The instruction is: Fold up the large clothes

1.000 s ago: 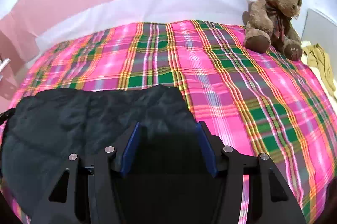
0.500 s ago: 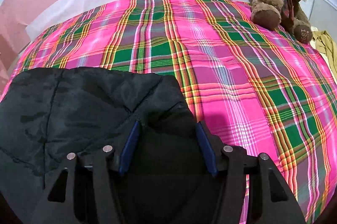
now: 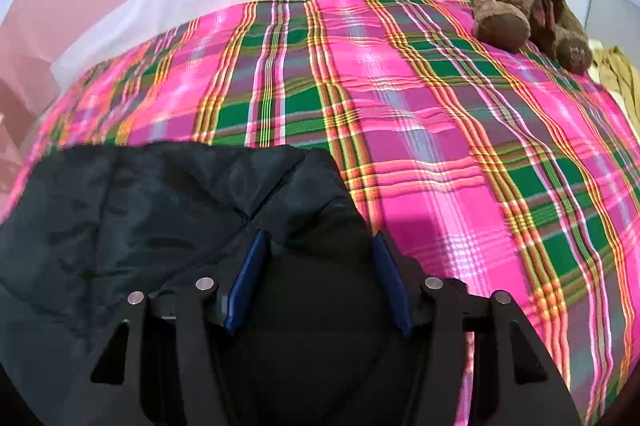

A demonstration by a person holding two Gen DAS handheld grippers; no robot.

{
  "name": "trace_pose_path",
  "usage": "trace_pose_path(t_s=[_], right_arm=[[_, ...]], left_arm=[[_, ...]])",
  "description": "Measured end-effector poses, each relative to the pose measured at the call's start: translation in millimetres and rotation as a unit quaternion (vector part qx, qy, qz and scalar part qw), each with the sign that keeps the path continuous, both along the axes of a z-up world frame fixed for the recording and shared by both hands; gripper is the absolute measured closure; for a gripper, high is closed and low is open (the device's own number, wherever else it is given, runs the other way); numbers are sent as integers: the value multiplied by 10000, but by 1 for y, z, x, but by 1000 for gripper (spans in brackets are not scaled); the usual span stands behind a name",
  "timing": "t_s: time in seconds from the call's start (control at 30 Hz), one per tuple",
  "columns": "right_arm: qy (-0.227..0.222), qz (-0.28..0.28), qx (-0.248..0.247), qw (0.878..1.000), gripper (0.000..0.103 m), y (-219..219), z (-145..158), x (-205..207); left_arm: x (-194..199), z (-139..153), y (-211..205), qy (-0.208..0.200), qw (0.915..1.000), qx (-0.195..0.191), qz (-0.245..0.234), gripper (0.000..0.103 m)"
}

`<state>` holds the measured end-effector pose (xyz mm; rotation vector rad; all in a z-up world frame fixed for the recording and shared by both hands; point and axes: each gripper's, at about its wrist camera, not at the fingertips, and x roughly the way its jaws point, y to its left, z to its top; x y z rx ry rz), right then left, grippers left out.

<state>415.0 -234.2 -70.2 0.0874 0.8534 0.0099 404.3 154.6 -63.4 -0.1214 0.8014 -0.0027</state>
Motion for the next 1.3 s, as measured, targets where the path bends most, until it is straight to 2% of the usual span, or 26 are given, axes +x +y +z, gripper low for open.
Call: trace_pose_path(t_s=[0.13,0.2,0.27,0.33,0.43,0.57,0.6,0.7,0.8,0.93,1.17,1.3], right_arm=[[-400,-72,249,9989,41,-12,32,-33],[-591,18,337,9977,37,-16,45,-59],[-645,104,370,9972,37,-16,48,-79],[-661,213,384,9968,37,-15,45,-103],[-587,192,397,9973,37,-16,31,-132],[-463,166,364,9981,36,-20,14,-151],[-368,206,473,9980,35,-25,4,-148],[-324,144,709,9969,29,-34,1,-143],[-248,83,1065,9940,26,-44,-5,-135],[-113,188,1398,9899,26,-52,-13,-124],[194,379,1935,9802,23,-65,-22,-104],[322,438,2258,9727,19,-70,-30,-92]], left_arm=[[-28,32,18,-270,9989,-385,-56,103],[-48,44,26,-451,9983,-368,-86,91],[-69,49,34,-561,9976,-413,-61,71],[-91,46,39,-608,9967,-524,-73,67],[-116,29,43,-484,9967,-645,-28,66],[-133,6,42,-274,9971,-706,35,66],[-133,2,42,-247,9968,-756,45,65],[-130,-5,44,-210,9965,-799,109,59],[-121,-9,50,-204,9962,-831,142,46],[-111,-21,60,-62,9934,-1131,198,32],[-91,-31,64,139,9888,-1482,-44,31],[-84,-38,69,312,9814,-1885,-182,31]])
